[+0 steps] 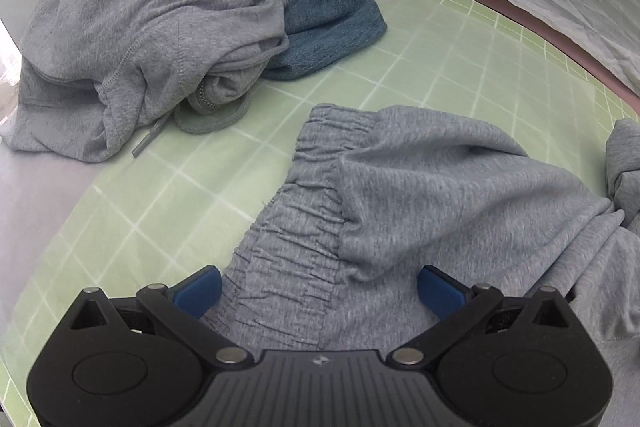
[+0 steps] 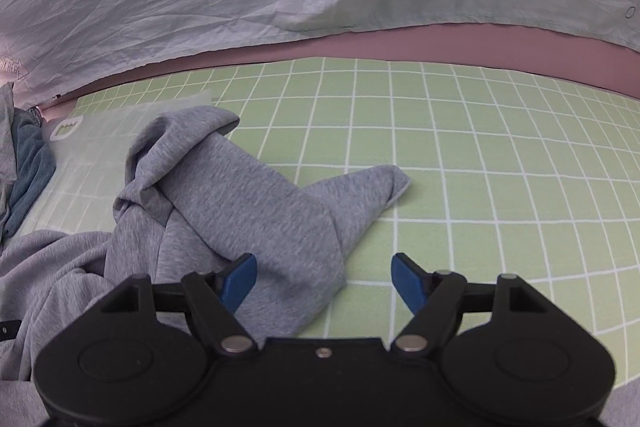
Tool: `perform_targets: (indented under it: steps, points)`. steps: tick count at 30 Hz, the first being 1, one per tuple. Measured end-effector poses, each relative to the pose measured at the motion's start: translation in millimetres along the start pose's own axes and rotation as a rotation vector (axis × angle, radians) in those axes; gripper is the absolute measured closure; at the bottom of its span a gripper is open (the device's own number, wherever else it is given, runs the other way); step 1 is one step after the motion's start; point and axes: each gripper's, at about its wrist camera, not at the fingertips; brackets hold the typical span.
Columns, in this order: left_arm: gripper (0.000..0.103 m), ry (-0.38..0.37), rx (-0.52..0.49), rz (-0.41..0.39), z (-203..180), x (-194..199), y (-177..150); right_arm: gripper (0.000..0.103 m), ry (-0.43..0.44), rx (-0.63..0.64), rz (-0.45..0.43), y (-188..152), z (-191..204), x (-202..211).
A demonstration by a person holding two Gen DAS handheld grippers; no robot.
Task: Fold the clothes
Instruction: 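Move the right gripper to the bunched grey fabric and close on it, then grasp the sweatpants waistband with the left gripper while the right gripper holds the leg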
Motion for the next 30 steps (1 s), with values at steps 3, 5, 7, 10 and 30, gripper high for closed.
perform_targets:
  steps: [3, 5, 7, 10, 30]
  points:
    - [0.000, 0.004, -0.001, -0.013, 0, 0, -1, 0.045, 0.014, 0.047, 0.012, 0, 6, -6]
    - [0.000, 0.004, -0.002, -0.021, 0, 0, -2, 0.064, 0.024, 0.078, 0.019, 0, 10, -9]
    - [0.000, 0.004, -0.002, -0.028, 0, 0, -4, 0.075, 0.037, 0.106, 0.013, -1, 12, -9]
    - [0.000, 0.004, -0.001, -0.032, 0, 0, -4, 0.094, 0.048, 0.142, 0.000, -1, 12, -8]
    - [0.000, 0.000, 0.005, -0.015, 1, -5, 0, 0.095, -0.517, -0.053, -0.211, 30, -174, 59]
Point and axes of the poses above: each gripper's, at about its wrist camera, not at the fingertips, and x roughly against the way its jaws point, z to its left, y to its top, and after that the axes turned 8 degrees about -y, right-handed
